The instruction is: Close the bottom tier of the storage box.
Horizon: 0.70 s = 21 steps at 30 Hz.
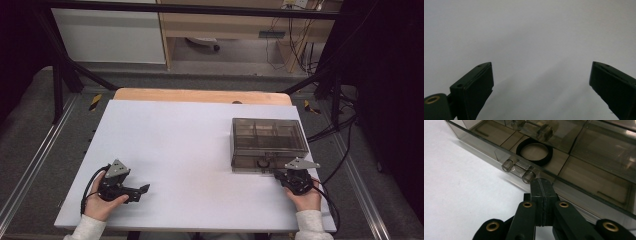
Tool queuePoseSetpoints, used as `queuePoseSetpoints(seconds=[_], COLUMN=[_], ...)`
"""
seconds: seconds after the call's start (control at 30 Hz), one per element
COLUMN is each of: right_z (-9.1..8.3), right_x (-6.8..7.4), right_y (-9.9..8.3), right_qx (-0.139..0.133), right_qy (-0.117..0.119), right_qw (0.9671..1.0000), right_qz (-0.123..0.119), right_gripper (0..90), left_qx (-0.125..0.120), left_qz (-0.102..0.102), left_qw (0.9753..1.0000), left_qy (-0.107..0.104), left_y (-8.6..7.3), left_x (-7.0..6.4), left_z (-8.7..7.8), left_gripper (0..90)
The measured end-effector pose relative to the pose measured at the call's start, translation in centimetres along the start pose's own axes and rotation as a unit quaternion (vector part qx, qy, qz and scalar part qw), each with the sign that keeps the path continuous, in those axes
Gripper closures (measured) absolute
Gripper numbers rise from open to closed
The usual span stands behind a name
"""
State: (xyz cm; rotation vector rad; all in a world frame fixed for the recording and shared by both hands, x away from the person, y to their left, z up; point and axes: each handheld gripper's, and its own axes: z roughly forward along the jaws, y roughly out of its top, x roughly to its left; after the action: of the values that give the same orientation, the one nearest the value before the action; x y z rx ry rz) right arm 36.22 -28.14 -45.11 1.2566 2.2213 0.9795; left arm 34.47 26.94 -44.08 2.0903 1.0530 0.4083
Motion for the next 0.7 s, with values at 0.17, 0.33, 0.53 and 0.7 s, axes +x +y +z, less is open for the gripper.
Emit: queuePoseSetpoints(seconds=[0.17, 0.33, 0.53, 0.7], right_z=[0.10, 0.18, 0.35, 0.47], right_x=[-0.01, -0.12, -0.16, -0.23], right_y=[0.03, 0.10, 0.20, 0.29], right_qx=[0.002, 0.002, 0.000, -0.001], right_qy=[0.001, 0.001, -0.001, -0.002], right_qw=[1.0000, 1.0000, 1.0000, 1.0000], right_qz=[0.000, -0.002, -0.001, -0.003], right_gripper=[90.0, 90.0, 90.0, 90.0], left_qx=[0.000, 0.000, 0.000, 0.000], left_qz=[0.000, 0.000, -0.001, -0.001], left_qw=[1.0000, 1.0000, 1.0000, 1.0000], left_qy=[0.000, 0.000, -0.001, -0.001], left_y=[0.00, -0.01, -0.01, -0.02], left_x=[0.01, 0.03, 0.01, 0.00], left_z=[0.00, 0.02, 0.05, 0.06], left_gripper=[5.5, 5.5, 5.5, 5.5])
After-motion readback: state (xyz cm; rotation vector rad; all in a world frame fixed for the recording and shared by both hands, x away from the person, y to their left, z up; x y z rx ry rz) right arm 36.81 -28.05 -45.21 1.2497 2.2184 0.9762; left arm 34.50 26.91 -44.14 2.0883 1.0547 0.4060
